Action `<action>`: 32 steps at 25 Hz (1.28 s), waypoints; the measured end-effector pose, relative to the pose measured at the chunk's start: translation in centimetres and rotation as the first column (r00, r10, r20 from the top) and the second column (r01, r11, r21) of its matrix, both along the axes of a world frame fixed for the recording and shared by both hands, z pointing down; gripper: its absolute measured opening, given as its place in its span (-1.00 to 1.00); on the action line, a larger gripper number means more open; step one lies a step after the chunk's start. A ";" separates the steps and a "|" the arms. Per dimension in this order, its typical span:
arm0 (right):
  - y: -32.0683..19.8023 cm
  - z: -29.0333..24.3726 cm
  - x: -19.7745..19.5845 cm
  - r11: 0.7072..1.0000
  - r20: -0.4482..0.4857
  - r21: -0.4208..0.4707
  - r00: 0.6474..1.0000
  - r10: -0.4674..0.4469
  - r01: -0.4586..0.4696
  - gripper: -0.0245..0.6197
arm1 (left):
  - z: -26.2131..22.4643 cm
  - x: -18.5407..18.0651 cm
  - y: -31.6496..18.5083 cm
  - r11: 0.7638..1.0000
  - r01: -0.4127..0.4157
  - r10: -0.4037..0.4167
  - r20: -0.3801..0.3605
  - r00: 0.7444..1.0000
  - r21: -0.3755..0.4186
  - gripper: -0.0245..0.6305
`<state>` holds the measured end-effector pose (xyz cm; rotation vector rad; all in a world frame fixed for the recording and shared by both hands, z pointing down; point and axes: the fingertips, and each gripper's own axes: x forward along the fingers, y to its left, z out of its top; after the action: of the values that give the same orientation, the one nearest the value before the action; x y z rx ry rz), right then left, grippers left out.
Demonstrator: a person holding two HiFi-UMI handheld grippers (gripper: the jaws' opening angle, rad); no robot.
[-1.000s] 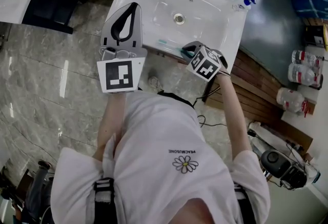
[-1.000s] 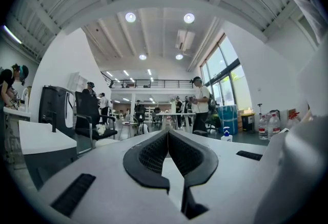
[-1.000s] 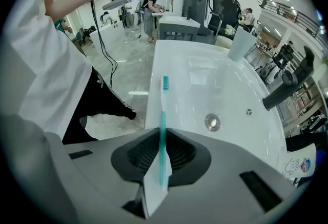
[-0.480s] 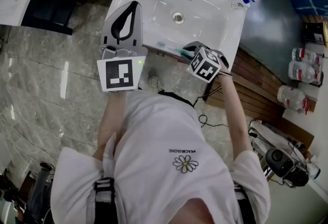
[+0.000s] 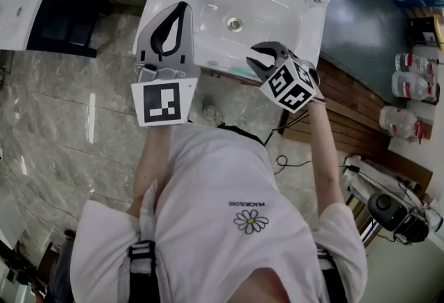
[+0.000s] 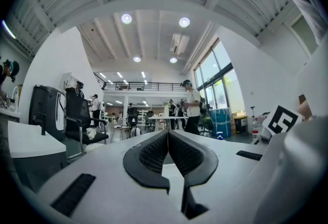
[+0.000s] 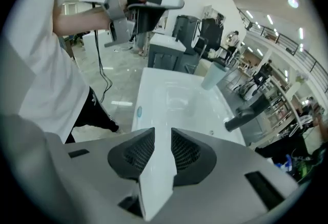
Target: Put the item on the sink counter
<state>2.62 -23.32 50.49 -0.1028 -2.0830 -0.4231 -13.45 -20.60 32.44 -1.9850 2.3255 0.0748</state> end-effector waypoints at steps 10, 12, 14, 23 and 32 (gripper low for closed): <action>-2.5 -17.2 -2.8 0.960 0.439 0.249 0.899 0.009 -0.131 -0.67 | -3.9 2.5 -0.8 0.994 -0.070 0.069 0.014 0.998 0.089 -0.87; -2.4 -20.2 -2.5 0.947 0.530 0.268 0.848 0.006 -0.175 -0.67 | -4.4 3.3 -0.9 0.993 -0.079 0.078 0.013 0.997 0.093 -0.87; -2.4 -22.5 -2.1 0.929 0.642 0.264 0.766 0.031 -0.258 -0.67 | -4.8 3.9 -1.4 0.990 -0.107 0.105 0.026 0.994 0.096 -0.87; -3.6 -25.5 3.9 0.812 0.898 -0.246 0.192 0.397 -0.529 -0.63 | -5.9 6.8 -2.0 0.979 -0.183 0.180 0.050 0.982 0.084 -0.87; -2.2 -23.0 8.6 0.650 0.911 -0.240 0.064 0.408 -0.721 -0.89 | -7.0 8.8 -1.9 0.972 -0.203 0.191 0.105 0.976 0.120 -0.87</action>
<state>11.20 -25.54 27.50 1.5396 -2.8567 -0.2497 -4.69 -22.50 25.39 -2.0997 2.0080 0.1399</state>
